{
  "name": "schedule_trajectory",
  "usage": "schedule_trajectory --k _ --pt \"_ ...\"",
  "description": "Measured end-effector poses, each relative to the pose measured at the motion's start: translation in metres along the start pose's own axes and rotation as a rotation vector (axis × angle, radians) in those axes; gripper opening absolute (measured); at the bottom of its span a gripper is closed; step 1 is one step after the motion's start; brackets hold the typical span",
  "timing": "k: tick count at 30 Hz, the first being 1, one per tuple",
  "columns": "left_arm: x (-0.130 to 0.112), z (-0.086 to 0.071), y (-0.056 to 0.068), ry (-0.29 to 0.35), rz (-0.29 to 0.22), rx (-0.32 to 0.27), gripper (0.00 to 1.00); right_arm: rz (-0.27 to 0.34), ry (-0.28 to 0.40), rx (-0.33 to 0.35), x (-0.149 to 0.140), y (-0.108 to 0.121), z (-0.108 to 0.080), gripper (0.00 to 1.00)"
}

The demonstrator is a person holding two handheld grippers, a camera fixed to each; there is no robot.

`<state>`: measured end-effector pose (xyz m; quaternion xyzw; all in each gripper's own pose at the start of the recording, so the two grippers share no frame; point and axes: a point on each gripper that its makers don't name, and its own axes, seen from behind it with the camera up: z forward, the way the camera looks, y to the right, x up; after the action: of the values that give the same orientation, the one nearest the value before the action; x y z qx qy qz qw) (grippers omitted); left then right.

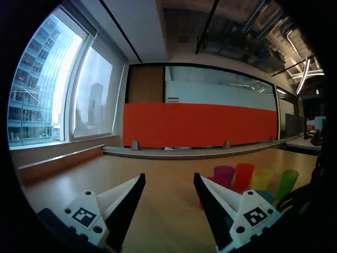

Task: Pour water

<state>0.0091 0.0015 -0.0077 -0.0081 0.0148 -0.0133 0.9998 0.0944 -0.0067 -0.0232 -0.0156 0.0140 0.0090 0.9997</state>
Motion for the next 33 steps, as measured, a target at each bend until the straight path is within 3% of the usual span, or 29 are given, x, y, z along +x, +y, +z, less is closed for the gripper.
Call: schedule_trajectory --k 33 --pt "-0.011 0.005 -0.001 -0.03 0.026 0.002 0.85 -0.011 0.007 0.022 0.001 -0.01 -0.001 1.0"
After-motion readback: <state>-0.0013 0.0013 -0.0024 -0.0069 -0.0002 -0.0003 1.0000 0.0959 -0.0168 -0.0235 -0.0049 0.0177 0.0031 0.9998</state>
